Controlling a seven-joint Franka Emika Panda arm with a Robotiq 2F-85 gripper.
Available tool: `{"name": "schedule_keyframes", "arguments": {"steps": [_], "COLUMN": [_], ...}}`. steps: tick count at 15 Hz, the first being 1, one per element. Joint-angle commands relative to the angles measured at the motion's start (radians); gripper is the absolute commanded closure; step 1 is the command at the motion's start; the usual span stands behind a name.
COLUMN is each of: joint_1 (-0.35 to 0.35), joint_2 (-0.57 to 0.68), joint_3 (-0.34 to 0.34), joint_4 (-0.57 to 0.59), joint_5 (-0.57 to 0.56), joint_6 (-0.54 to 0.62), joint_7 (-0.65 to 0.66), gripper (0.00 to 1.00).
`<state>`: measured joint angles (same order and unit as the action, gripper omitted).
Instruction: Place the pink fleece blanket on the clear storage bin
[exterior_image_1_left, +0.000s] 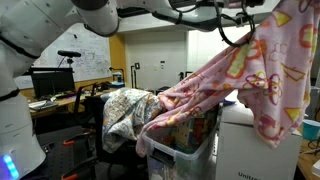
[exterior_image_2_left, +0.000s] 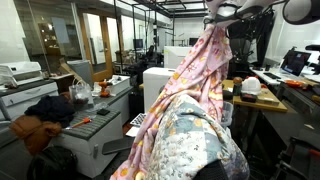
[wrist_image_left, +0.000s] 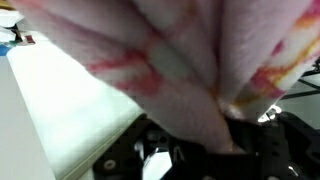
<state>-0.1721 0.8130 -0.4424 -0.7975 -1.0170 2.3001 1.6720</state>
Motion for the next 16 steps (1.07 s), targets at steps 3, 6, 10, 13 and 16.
{"name": "schedule_keyframes", "arguments": {"steps": [3, 6, 10, 13, 16], "joint_1": [-0.026, -0.031, -0.062, -0.100, -0.159], "joint_2": [-0.012, -0.050, -0.095, -0.149, -0.207], "joint_3": [0.098, 0.193, 0.345, 0.465, 0.558], "joint_4": [0.002, -0.038, -0.085, -0.187, -0.324], "joint_5": [0.097, 0.179, 0.325, 0.419, 0.492], "joint_6": [0.065, 0.144, 0.203, 0.243, 0.251], "joint_7": [-0.097, -0.195, -0.359, -0.502, -0.621], "gripper": [1.00, 1.00, 1.00, 1.00, 1.00]}}
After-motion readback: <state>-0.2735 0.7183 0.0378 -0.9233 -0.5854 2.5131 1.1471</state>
